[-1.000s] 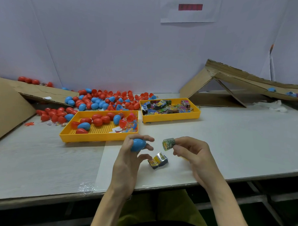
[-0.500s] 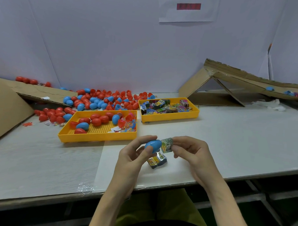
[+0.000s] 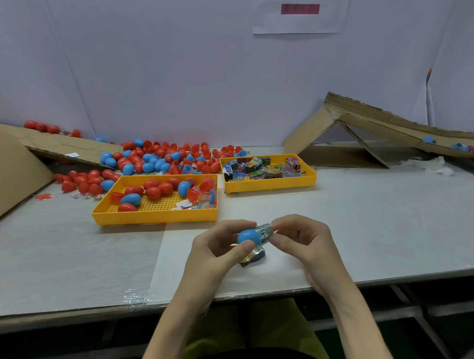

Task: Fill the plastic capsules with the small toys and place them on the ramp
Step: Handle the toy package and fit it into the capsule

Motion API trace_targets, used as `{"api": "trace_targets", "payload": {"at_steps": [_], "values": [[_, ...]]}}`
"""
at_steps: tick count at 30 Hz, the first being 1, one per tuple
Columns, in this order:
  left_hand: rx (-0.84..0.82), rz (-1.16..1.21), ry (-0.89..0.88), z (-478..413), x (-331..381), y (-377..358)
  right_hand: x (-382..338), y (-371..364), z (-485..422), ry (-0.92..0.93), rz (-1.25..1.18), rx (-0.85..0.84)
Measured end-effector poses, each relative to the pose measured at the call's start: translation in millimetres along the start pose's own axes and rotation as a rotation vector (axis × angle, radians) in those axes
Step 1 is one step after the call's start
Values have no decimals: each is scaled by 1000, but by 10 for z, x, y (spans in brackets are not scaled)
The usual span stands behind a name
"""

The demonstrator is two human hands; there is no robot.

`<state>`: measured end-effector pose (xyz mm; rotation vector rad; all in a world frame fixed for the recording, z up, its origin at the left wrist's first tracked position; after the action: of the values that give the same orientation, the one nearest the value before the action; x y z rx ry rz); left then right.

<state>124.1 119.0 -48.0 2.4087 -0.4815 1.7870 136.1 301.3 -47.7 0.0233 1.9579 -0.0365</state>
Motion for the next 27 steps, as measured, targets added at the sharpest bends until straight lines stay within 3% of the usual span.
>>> {"api": "trace_targets", "payload": {"at_steps": [27], "values": [[-14, -78, -10, -3, -49, -7, -4, -15, 22, 36, 92, -36]]}}
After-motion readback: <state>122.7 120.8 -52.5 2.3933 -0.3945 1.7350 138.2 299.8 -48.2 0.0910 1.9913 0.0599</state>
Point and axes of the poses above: each hand's wrist, its own z-axis away from the middle knuckle, its own y-axis out of the back of the hand, x = y × z, the point moved 2 cm from there along -z, towards the middle knuckle, and after that the axes turned 4 degrees about z, right-handed, at the moved point
